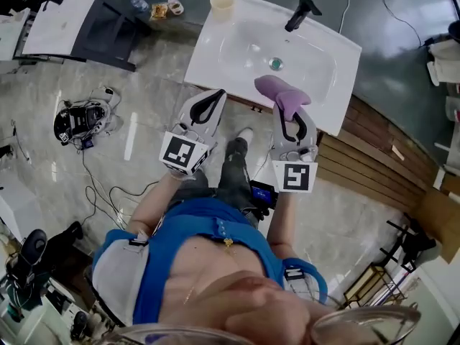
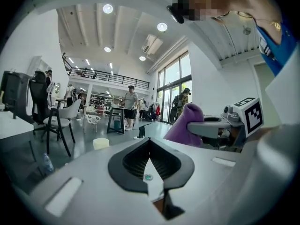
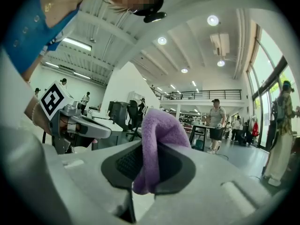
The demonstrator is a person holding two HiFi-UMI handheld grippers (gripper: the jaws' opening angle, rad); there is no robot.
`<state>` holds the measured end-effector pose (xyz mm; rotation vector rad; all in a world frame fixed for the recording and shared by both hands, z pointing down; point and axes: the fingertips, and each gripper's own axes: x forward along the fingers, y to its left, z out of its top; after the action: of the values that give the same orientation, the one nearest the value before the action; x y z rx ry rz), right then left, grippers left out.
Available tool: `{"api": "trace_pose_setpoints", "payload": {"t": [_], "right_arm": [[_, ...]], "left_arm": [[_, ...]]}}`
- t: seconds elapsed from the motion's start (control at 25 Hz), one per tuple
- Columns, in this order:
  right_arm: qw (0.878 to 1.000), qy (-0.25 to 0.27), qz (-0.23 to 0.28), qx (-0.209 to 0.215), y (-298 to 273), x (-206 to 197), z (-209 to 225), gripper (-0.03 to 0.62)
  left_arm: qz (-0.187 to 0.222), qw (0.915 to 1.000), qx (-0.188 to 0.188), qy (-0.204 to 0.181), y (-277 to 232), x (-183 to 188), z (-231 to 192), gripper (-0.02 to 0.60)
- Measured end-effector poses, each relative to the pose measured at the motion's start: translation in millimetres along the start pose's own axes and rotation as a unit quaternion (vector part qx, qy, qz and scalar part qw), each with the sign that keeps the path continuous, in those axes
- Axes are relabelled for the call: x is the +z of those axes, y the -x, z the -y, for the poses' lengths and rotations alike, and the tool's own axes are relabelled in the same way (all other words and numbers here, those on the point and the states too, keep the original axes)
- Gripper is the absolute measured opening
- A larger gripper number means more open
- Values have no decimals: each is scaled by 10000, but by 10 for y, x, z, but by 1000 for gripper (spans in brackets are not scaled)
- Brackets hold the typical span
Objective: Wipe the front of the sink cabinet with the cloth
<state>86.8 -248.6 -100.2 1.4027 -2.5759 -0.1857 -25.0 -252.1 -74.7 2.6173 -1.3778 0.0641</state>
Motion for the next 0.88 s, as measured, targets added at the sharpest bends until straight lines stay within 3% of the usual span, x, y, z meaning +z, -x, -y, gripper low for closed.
{"api": "trace_pose_setpoints", "payload": {"t": [0.2, 0.52, 0.88], "right_arm": [[9988, -440, 114, -158, 48, -213, -181, 57], [9981, -436, 424, -76, 147, -802, -831, 57], [9957, -577, 719, 46, 143, -2303, -1394, 57]], "left_arm": [[-41, 9999, 101, 22, 237, -279, -186, -5], [166, 9993, 315, 91, 678, -1117, -564, -6], [296, 9983, 486, 113, 739, -2875, -1034, -6]]}}
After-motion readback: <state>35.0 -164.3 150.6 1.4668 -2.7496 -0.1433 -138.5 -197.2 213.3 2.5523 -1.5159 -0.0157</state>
